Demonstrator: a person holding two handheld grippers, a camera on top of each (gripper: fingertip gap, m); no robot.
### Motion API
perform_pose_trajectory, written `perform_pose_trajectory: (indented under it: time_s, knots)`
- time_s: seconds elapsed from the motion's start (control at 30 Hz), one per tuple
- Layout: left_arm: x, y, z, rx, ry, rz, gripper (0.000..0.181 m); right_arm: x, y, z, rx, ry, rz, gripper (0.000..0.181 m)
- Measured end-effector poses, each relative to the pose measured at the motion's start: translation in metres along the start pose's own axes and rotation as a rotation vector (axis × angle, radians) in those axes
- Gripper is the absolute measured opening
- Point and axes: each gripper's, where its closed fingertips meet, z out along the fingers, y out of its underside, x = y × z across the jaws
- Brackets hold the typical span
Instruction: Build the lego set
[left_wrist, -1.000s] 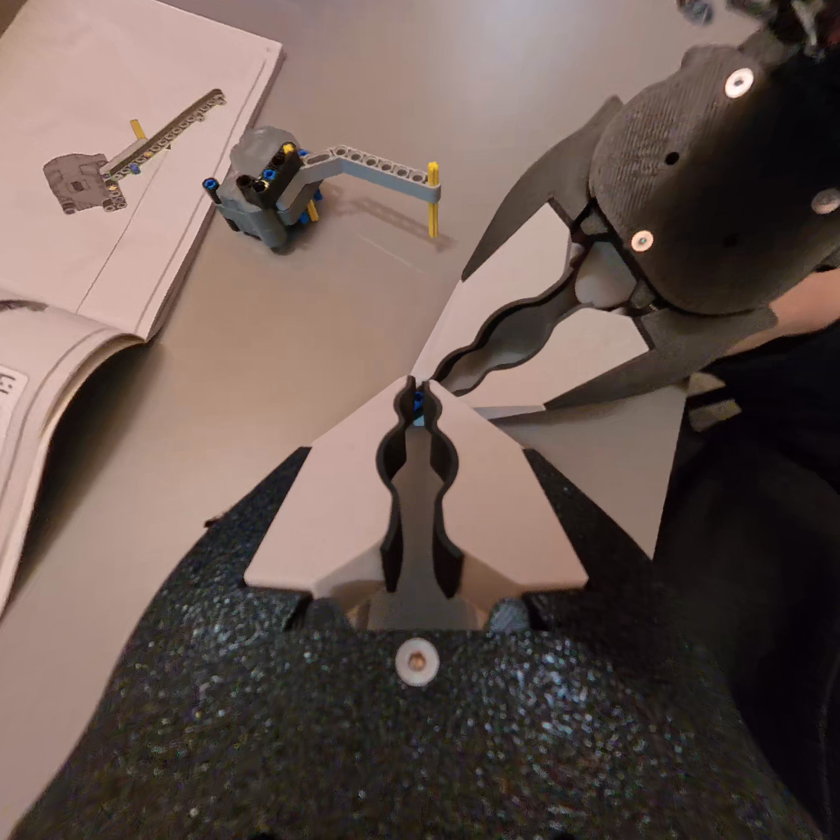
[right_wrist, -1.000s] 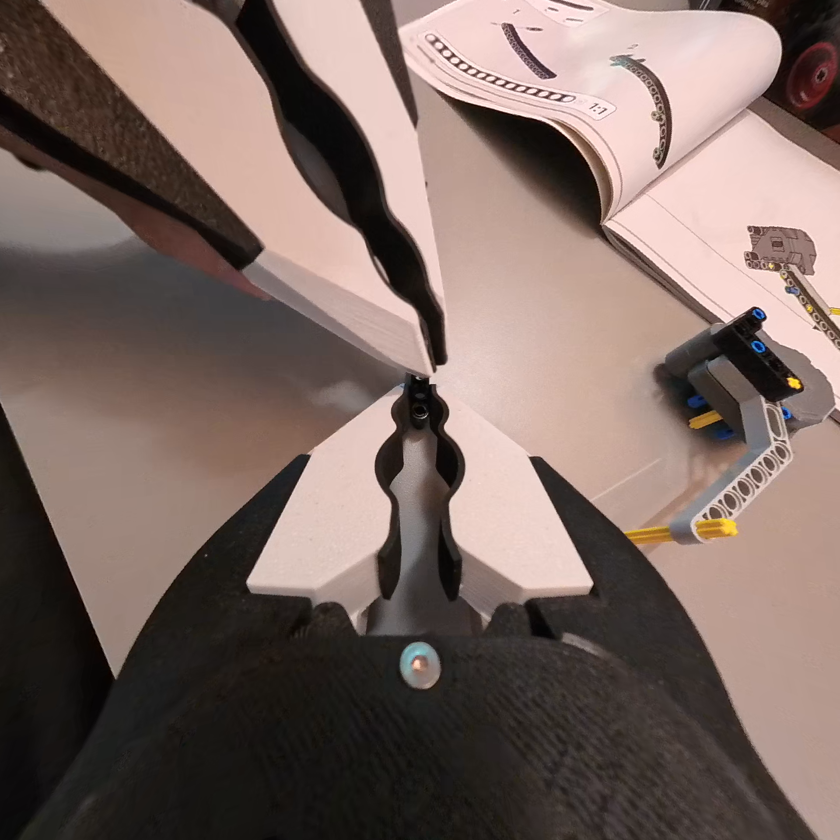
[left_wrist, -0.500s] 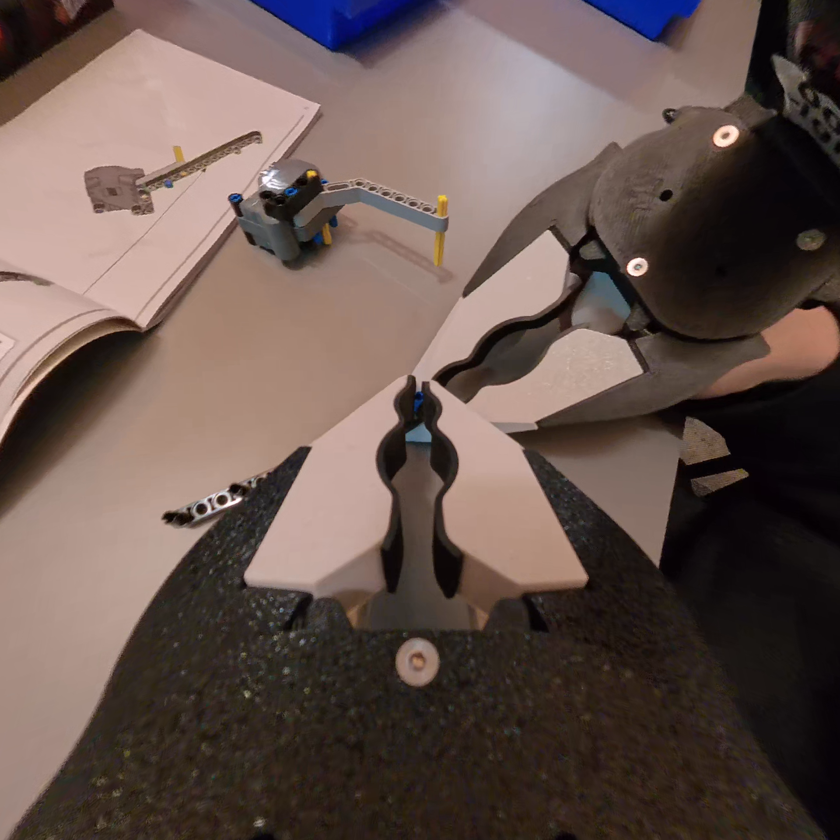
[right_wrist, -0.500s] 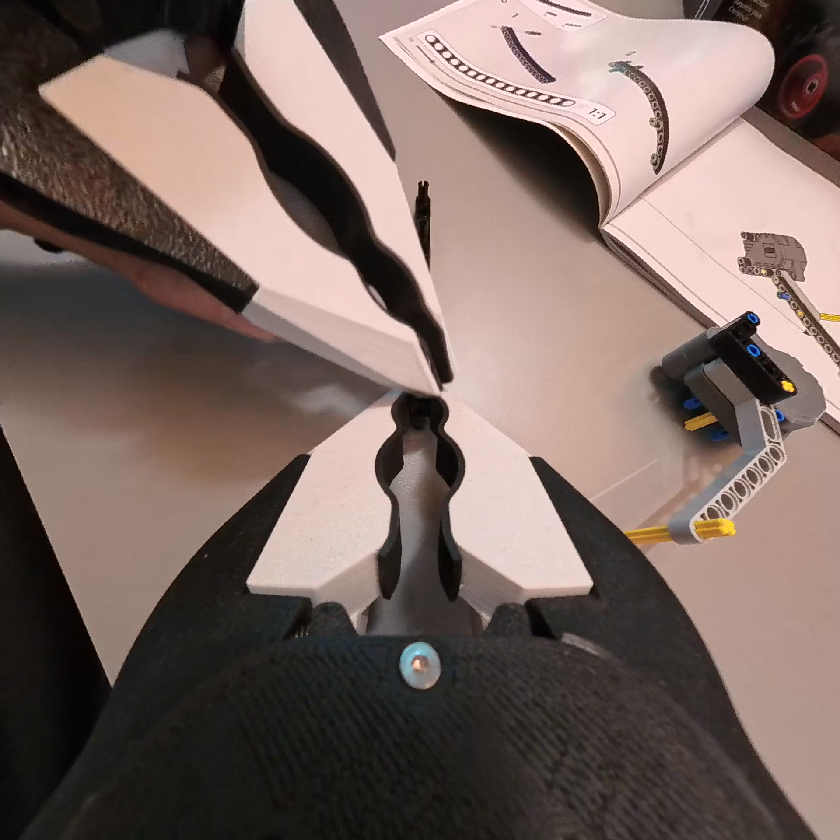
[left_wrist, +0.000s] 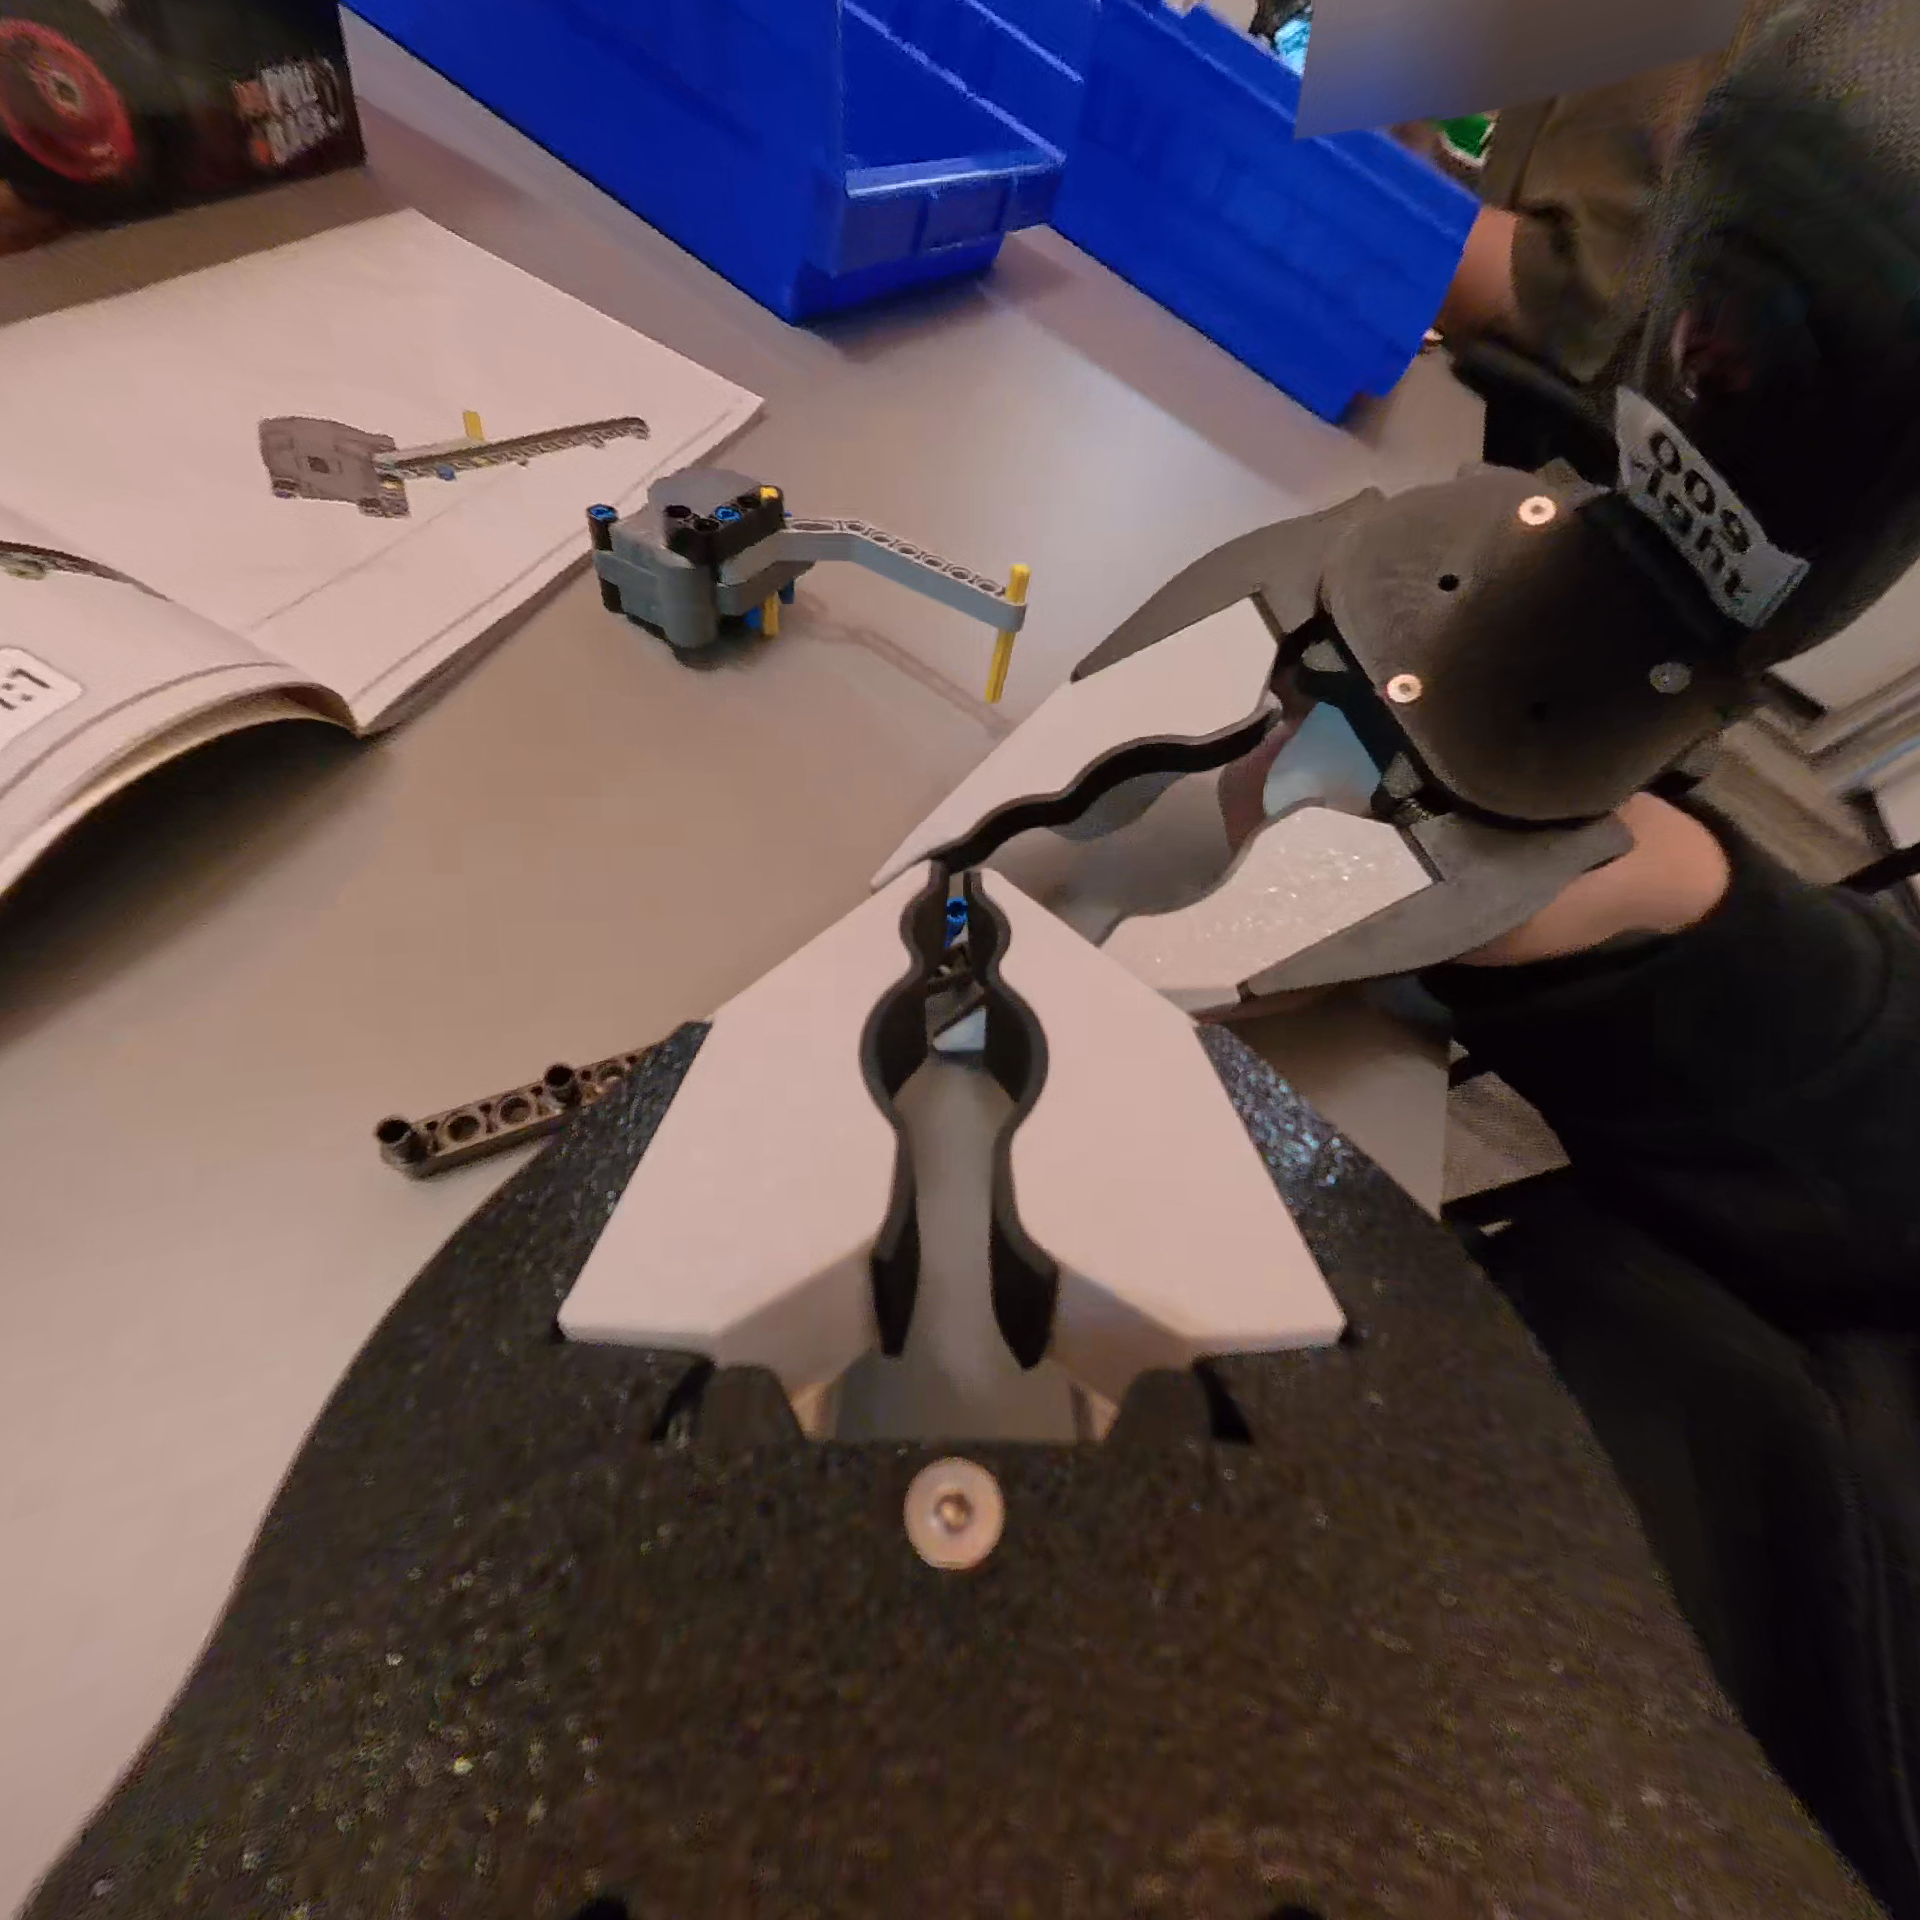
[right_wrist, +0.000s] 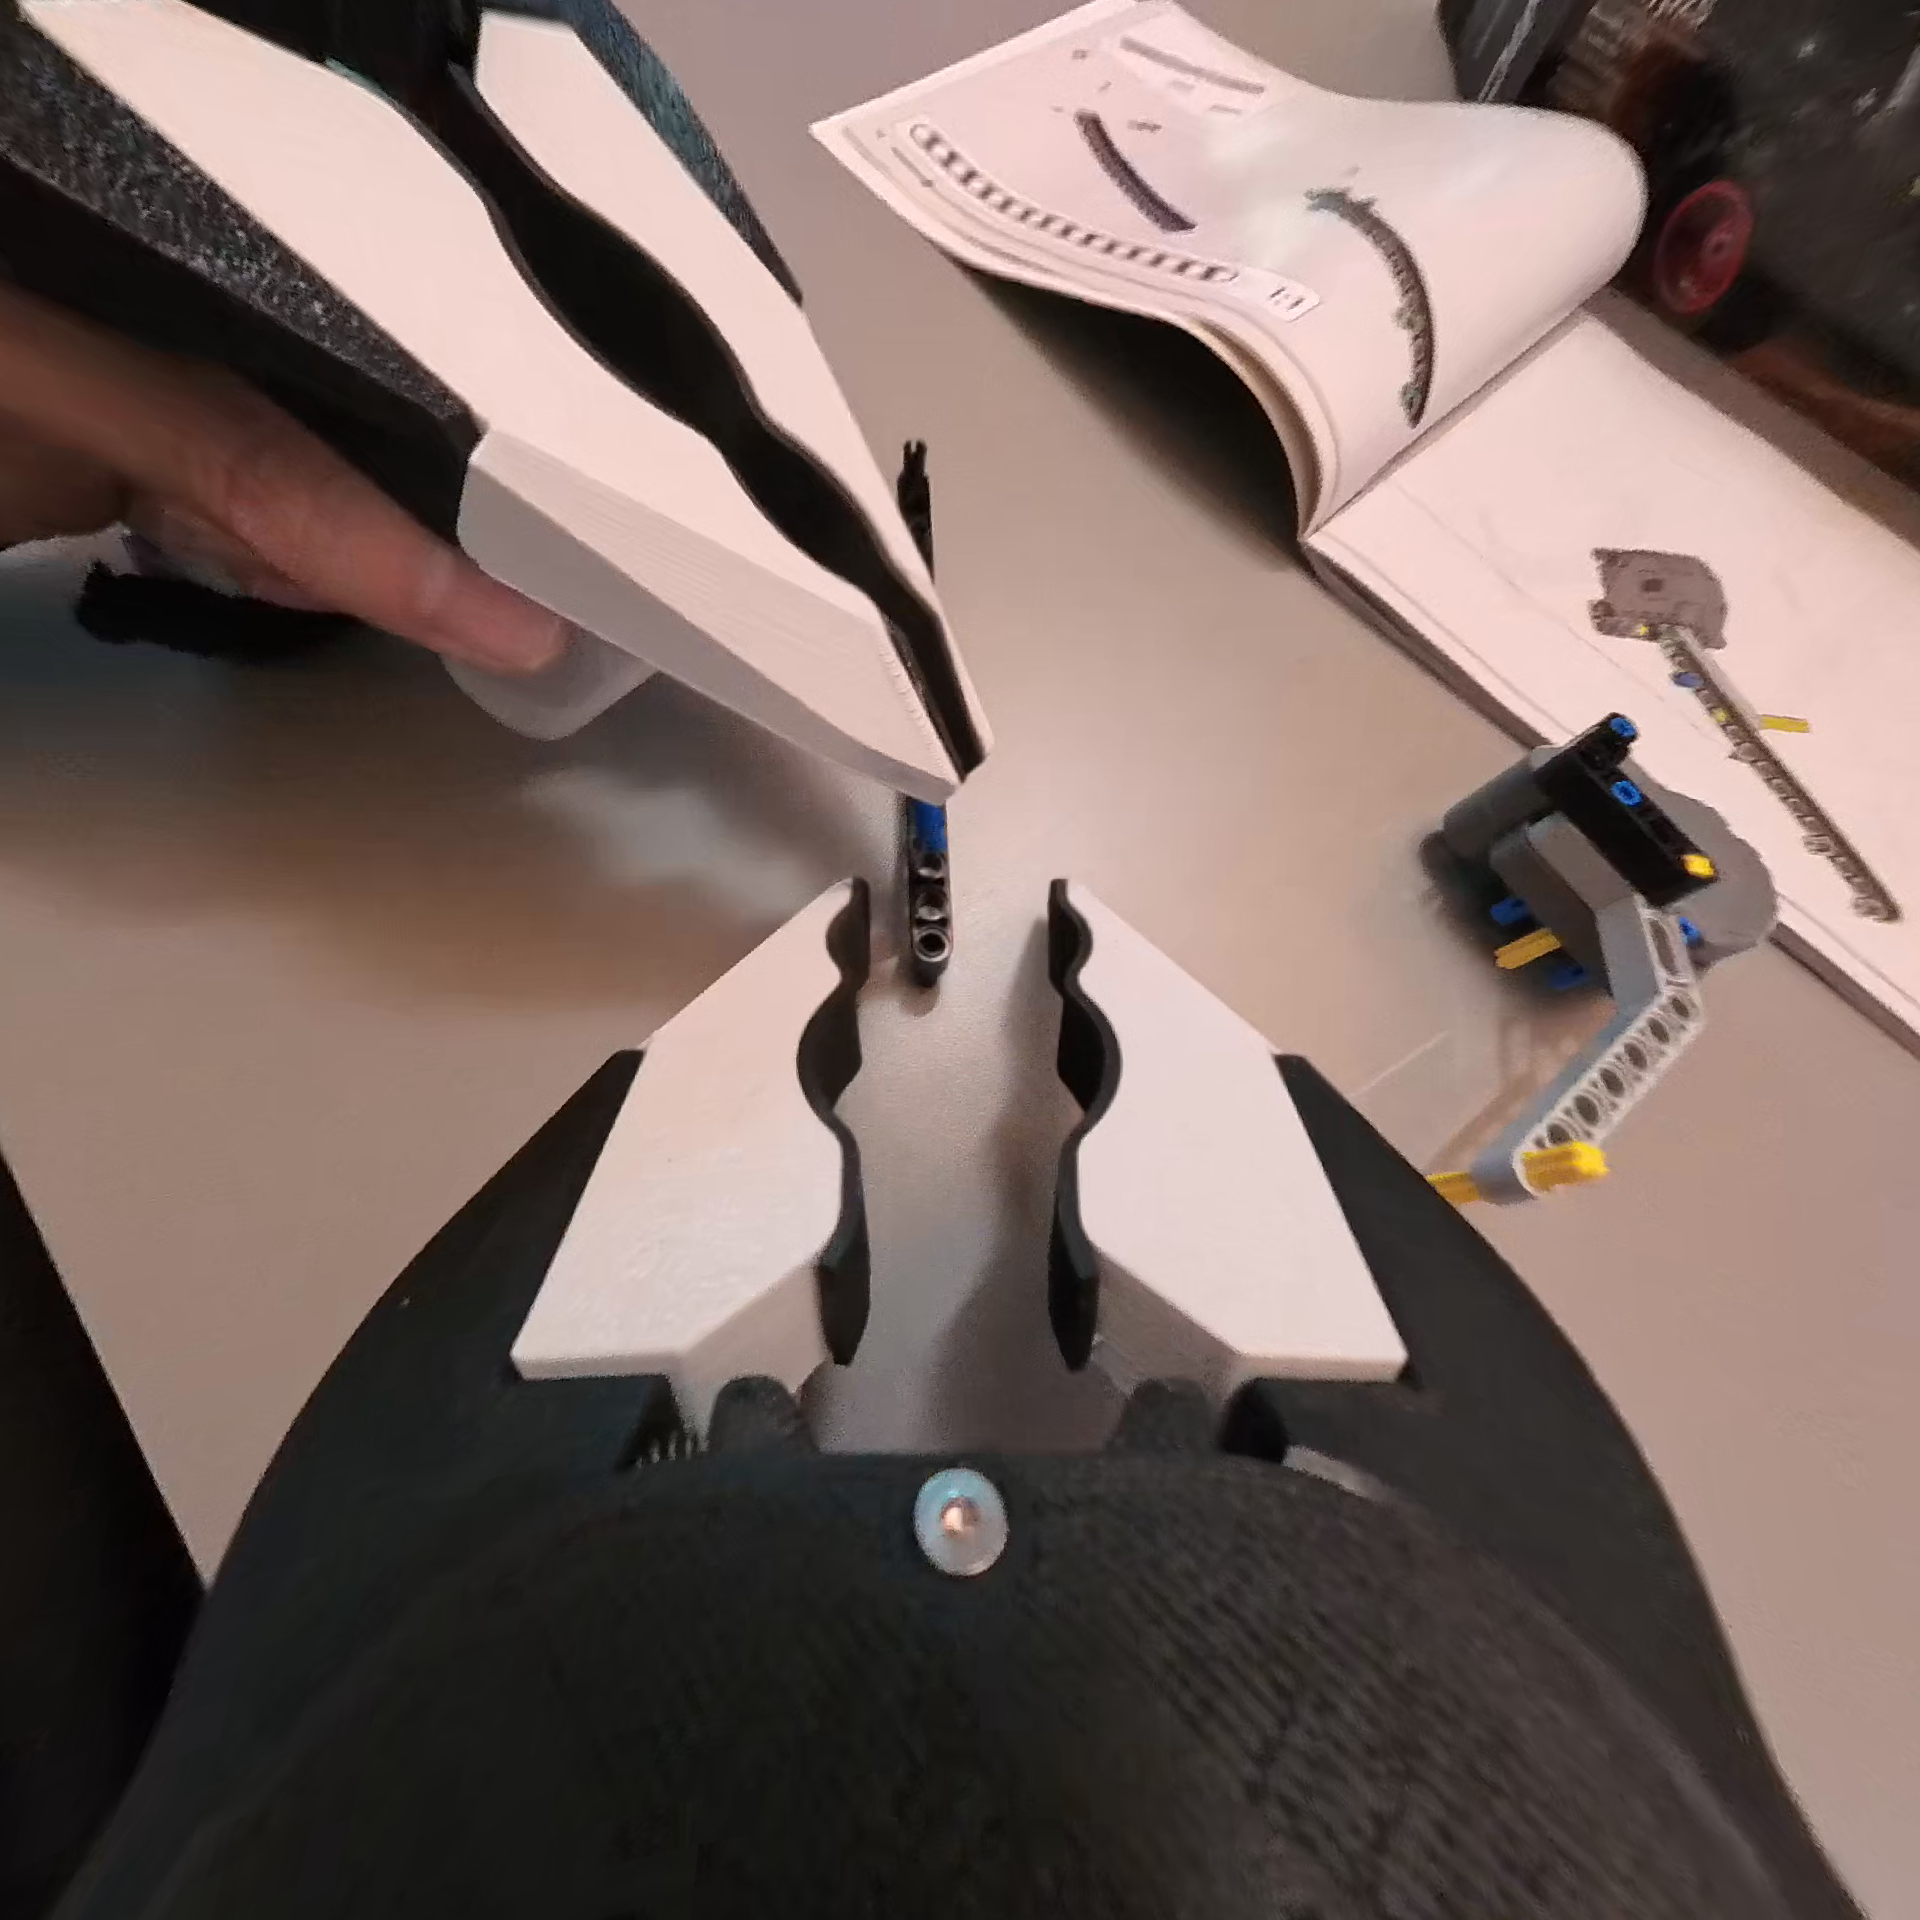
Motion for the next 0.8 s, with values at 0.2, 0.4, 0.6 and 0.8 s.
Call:
perform_pose_trajectory:
  time_s: [0.2, 0.4, 0.6, 0.8]
  knots:
    - [0.001, -0.004, -0.001, 0.029, 0.02, -0.01, 0.0, -0.002, -0.028, -0.016, 0.199, 0.01, 0.004, 0.015]
    - [0.008, -0.01, -0.004, 0.072, 0.064, -0.049, 0.001, -0.003, -0.026, -0.013, 0.182, 0.056, -0.095, 0.002]
    - [0.008, -0.006, -0.006, 0.019, 0.074, 0.02, 0.003, -0.003, -0.025, -0.013, 0.178, 0.051, -0.116, 0.002]
    - [0.003, 0.003, -0.011, -0.132, -0.005, 0.203, 0.009, -0.004, -0.019, -0.008, 0.131, 0.068, -0.157, 0.002]
